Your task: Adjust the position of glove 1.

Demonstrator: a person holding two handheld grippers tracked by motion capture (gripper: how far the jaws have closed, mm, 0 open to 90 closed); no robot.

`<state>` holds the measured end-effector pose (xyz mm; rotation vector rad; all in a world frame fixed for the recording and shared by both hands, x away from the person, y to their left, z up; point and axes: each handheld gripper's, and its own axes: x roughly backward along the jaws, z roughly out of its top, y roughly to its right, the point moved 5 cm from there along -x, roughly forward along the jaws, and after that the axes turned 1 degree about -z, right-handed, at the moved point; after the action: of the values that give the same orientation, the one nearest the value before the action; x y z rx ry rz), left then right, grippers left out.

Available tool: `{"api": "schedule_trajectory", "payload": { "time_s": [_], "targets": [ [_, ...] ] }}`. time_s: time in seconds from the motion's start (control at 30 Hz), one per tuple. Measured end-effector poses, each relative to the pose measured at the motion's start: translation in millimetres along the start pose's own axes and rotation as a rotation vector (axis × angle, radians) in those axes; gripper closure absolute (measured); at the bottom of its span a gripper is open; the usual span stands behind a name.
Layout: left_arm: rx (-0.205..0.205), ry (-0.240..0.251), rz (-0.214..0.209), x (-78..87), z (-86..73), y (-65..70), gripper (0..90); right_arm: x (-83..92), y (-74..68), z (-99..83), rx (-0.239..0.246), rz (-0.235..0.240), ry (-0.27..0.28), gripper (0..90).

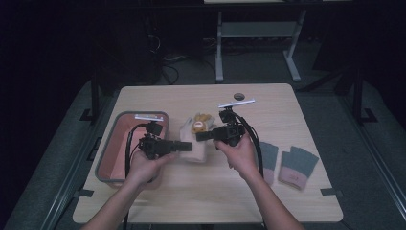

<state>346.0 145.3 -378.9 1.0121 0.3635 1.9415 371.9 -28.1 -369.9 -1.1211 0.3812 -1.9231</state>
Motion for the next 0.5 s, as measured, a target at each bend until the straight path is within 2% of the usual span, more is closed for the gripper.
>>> {"api": "schedule_trajectory", "payload": {
  "time_s": [0.5],
  "targets": [
    [0.003, 0.031, 0.010, 26.4, 8.7, -6.8, 67.5, -13.2, -18.7, 19.8, 0.025, 0.021, -0.007, 79.7]
  ]
}}
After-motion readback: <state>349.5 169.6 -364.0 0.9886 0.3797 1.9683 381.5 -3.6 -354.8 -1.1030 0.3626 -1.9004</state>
